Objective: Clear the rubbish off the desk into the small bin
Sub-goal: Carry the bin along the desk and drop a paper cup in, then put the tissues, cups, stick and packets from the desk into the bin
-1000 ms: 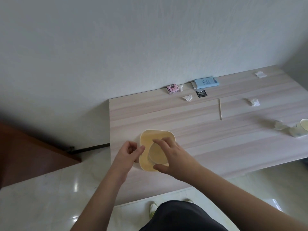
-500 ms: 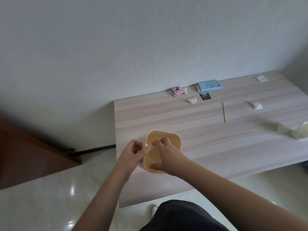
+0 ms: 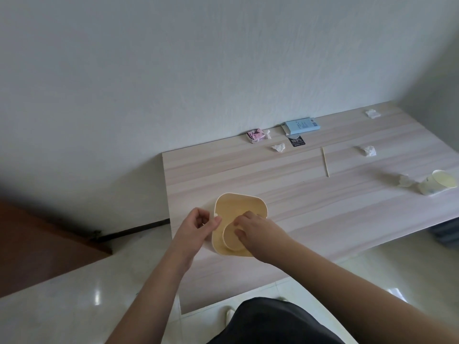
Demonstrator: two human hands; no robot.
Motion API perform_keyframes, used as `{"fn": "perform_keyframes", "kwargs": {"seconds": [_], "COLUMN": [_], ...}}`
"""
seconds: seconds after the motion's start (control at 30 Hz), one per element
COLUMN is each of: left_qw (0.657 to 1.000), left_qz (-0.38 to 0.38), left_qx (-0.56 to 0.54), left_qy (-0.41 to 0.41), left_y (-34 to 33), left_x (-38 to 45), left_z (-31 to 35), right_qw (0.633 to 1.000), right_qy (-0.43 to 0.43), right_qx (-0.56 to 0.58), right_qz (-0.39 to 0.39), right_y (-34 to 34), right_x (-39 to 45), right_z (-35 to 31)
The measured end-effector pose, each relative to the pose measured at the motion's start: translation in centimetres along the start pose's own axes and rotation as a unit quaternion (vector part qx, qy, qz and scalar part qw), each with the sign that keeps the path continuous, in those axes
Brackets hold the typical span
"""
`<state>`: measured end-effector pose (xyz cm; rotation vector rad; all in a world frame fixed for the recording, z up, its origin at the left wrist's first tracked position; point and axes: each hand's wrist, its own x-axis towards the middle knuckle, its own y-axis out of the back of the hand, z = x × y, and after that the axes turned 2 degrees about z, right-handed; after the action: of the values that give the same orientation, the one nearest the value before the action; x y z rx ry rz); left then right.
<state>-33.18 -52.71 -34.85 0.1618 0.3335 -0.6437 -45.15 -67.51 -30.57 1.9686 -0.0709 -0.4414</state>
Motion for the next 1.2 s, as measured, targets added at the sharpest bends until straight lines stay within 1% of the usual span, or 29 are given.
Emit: {"fn": "perform_keyframes", "kwargs": {"seconds": [0.13, 0.3, 0.43, 0.6, 0.73, 0.97, 1.2], "left_qw": [1.000, 0.999, 0.999, 1.000, 0.999, 0.997, 0.997], "left_qz": [-0.017, -0.035, -0.033, -0.025, -0.021, -0.026, 0.010], "left_qx": [-0.003, -0.011, -0.002, -0.005, -0.019, -0.029, -0.032], "left_qy": [0.004, -0.004, 0.005, 0.010, 0.030, 0.060, 0.072], "left_y": [-0.6, -2.4, -4.3, -7.4, -11.4, -18.6, -23.4], "left_x": [0.5, 1.3, 1.6, 1.7, 1.4, 0.5, -1.1], "left_z": [0.1, 0.2, 0.6, 1.3, 1.9, 2.3, 1.7], "right_qw": [0.997, 0.984, 0.972, 0.963, 0.962, 0.965, 0.972], "right_qy": [-0.028, -0.076, -0.105, -0.139, -0.150, -0.169, -0.151], "right_qx": [0.005, -0.007, -0.047, -0.070, -0.079, -0.099, -0.085], "right_qz": [0.071, 0.162, 0.202, 0.219, 0.215, 0.175, 0.156], "right_y": [1.3, 3.3, 4.1, 4.3, 4.6, 5.0, 5.3], "right_x": [-1.8, -4.5, -6.3, -8.2, -10.3, -14.6, -16.1], "right_z": [1.1, 4.2, 7.2, 10.7, 13.8, 21.4, 26.4]}}
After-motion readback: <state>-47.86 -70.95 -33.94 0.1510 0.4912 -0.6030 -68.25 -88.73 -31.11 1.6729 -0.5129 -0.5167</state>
